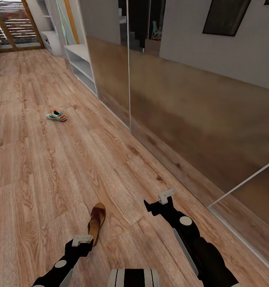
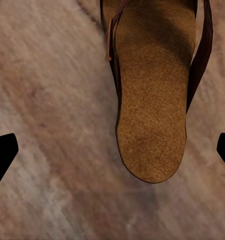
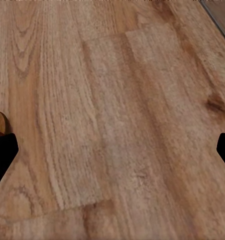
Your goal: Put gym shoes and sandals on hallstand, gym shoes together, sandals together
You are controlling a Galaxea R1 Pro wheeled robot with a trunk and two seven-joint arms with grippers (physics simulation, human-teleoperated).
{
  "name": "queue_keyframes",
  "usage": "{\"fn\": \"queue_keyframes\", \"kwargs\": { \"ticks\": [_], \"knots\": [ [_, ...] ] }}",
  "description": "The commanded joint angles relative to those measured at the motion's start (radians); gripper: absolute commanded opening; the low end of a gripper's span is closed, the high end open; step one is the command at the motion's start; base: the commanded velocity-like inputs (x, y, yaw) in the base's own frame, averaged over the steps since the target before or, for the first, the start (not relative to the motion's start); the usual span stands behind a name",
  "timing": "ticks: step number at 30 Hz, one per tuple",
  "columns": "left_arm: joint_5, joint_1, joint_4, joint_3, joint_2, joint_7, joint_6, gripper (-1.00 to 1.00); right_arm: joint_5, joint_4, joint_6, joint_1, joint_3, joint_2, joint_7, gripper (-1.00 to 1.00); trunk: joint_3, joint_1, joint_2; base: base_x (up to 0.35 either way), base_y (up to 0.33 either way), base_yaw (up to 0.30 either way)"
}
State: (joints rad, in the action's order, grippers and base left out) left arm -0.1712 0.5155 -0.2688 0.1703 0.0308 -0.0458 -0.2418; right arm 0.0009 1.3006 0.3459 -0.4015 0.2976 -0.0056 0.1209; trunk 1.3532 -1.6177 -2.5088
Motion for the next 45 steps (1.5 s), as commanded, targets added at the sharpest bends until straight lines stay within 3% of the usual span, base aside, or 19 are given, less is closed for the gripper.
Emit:
{"fn": "queue_keyframes", "kwargs": {
  "ticks": [1,12,19,36,45],
  "knots": [
    [-0.009,0.001,0.001,0.008,0.0,-0.005,-0.004,1.0,0.0,0.002,0.005,0.0,0.001,-0.001,0.002,1.0,0.001,0.0,0.0,0.0,0.0,-0.01],
    [-0.008,0.004,-0.028,0.009,-0.001,-0.005,-0.003,1.0,-0.001,0.003,0.005,0.0,0.002,-0.001,0.002,1.0,-0.002,0.0,0.0,0.0,0.0,-0.09],
    [-0.007,0.011,-0.066,0.01,-0.003,-0.004,-0.002,1.0,-0.001,0.005,0.005,0.0,0.002,0.0,0.002,1.0,0.025,-0.003,-0.002,0.0,0.0,-0.01],
    [-0.005,0.014,-0.106,0.01,-0.005,-0.003,-0.002,1.0,-0.001,0.005,0.005,0.0,0.002,0.0,0.002,1.0,0.025,-0.003,-0.002,0.0,0.0,0.0],
    [-0.005,0.014,-0.11,0.009,-0.006,-0.003,-0.002,1.0,0.0,0.004,0.004,0.0,0.001,0.0,0.002,1.0,0.061,-0.007,-0.004,0.0,0.0,-0.066]
  ]
}}
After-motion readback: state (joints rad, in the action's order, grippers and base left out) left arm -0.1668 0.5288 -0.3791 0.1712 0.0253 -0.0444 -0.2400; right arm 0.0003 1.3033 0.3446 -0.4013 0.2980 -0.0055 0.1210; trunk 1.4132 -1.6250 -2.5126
